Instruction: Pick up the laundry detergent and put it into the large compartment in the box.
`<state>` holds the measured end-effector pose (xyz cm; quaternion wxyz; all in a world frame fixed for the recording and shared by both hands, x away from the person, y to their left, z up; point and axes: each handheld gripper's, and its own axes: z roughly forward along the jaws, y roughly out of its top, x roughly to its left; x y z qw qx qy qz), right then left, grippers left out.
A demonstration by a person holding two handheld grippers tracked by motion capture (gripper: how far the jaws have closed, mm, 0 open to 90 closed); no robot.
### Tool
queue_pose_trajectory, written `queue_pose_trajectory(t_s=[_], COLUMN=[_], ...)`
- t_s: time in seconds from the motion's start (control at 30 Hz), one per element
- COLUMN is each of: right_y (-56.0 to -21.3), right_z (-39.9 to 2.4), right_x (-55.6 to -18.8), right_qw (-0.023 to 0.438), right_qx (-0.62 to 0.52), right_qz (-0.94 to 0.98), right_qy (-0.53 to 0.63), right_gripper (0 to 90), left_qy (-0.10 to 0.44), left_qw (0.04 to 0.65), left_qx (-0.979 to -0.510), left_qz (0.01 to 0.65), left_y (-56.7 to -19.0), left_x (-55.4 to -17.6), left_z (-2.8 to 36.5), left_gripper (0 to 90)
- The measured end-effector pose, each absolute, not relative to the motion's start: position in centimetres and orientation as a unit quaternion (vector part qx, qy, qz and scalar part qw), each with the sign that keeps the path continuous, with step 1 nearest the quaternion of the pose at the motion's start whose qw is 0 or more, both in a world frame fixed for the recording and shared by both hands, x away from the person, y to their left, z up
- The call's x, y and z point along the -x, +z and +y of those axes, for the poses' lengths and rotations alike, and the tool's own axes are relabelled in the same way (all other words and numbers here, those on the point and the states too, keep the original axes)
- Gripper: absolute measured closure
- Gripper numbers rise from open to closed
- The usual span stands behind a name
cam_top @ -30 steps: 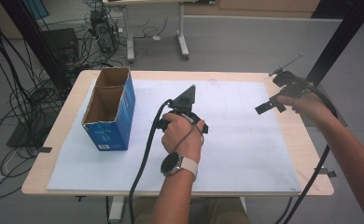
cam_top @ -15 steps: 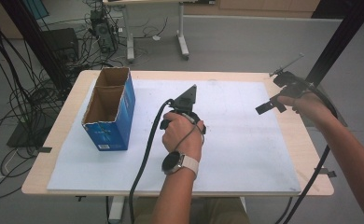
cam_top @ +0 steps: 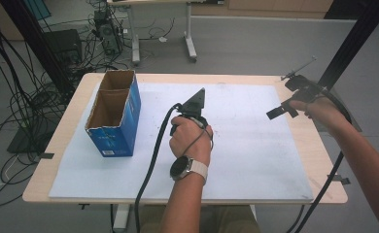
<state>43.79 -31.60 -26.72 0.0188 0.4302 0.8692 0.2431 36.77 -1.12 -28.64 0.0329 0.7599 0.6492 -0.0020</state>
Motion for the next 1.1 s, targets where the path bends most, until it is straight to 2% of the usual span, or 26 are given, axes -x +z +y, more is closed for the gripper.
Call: queue_pose_trajectory(t_s=[1.1], right_y=[-26.3], right_z=[-31.02], right_x=[-43.63], right_qw=[0.021], right_qx=[-0.428], right_qz=[0.87], right_qy=[0.243], right_gripper=[9.4], left_qy=[0.001], left_qw=[0.039], left_qx=[-0.766], left_qz=[0.641], left_y=[-28.66], left_x=[-36.66], left_z=[-1.03], left_gripper=[37.1])
